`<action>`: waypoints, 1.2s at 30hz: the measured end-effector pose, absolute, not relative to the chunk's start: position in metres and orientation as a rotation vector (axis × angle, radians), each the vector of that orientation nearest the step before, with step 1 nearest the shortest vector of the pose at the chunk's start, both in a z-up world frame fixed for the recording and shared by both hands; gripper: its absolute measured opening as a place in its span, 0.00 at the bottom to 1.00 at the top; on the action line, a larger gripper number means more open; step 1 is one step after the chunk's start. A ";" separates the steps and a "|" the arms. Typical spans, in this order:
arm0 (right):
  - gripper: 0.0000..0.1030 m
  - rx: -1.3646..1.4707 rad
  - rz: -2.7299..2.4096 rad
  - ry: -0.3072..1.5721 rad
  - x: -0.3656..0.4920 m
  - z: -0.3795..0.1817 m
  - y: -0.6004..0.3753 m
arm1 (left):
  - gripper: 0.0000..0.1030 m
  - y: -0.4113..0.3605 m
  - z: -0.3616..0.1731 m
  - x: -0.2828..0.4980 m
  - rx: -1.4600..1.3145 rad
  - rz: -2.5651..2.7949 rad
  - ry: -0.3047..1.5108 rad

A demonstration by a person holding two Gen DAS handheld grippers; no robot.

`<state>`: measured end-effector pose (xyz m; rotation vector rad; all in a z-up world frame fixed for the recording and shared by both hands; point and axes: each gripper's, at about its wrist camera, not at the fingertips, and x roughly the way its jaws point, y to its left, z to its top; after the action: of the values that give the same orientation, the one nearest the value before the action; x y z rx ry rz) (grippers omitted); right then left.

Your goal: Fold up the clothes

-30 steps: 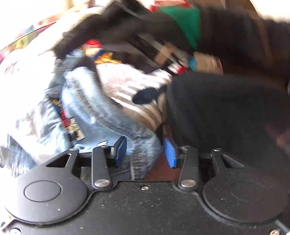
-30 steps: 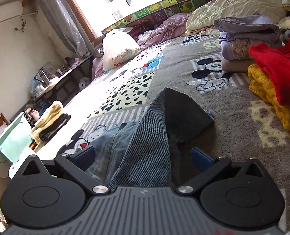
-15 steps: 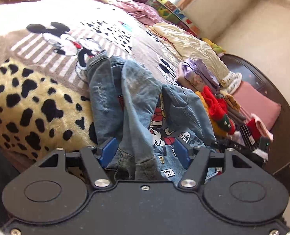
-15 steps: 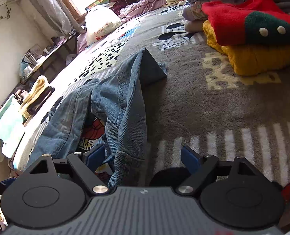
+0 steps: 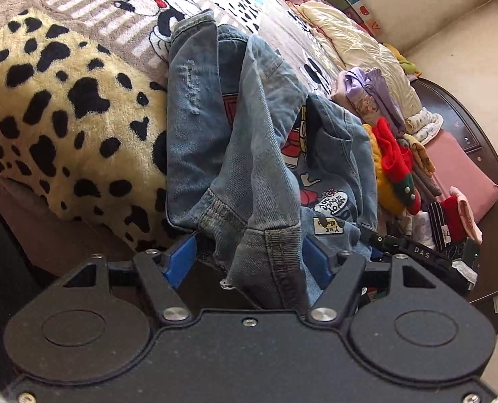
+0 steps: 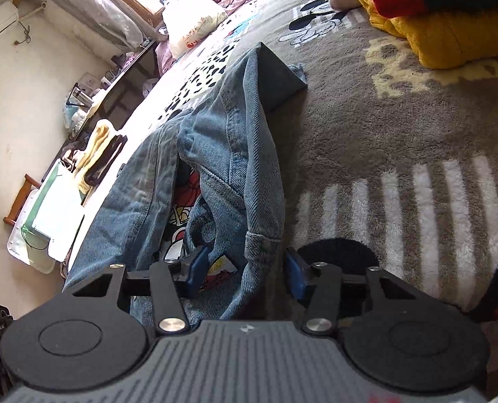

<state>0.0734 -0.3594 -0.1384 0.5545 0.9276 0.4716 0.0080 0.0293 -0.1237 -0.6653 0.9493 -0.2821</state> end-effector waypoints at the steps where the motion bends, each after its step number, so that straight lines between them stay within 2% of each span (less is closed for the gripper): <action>1: 0.41 0.546 0.477 0.930 0.072 -0.138 -0.358 | 0.60 0.030 -0.128 0.009 -0.673 -0.287 0.954; 2: 0.37 0.540 0.484 0.927 0.069 -0.138 -0.357 | 0.40 0.030 -0.133 0.010 -0.680 -0.292 0.959; 3: 0.34 0.543 0.489 0.921 0.067 -0.138 -0.357 | 0.32 0.030 -0.137 0.011 -0.687 -0.297 0.962; 5: 0.27 0.569 0.498 0.906 0.064 -0.139 -0.360 | 0.20 0.034 -0.134 0.009 -0.716 -0.319 0.939; 7: 0.23 0.599 0.508 0.890 0.061 -0.138 -0.362 | 0.17 0.041 -0.128 0.007 -0.761 -0.350 0.903; 15: 0.18 0.789 0.633 0.771 0.059 -0.107 -0.363 | 0.13 0.072 -0.072 0.011 -0.903 -0.408 0.682; 17: 0.14 0.814 0.662 0.730 0.059 -0.092 -0.361 | 0.13 0.080 -0.057 0.013 -0.935 -0.420 0.624; 30: 0.13 0.964 0.844 0.450 0.057 0.003 -0.350 | 0.11 0.106 0.074 -0.014 -0.967 -0.526 0.288; 36: 0.12 0.970 0.894 0.329 0.050 0.052 -0.360 | 0.11 0.117 0.102 -0.012 -0.957 -0.528 0.230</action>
<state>0.0502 -0.3600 0.0520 0.9702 0.3285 0.8937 -0.0120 0.1170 0.1019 -0.9568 0.2300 -0.5275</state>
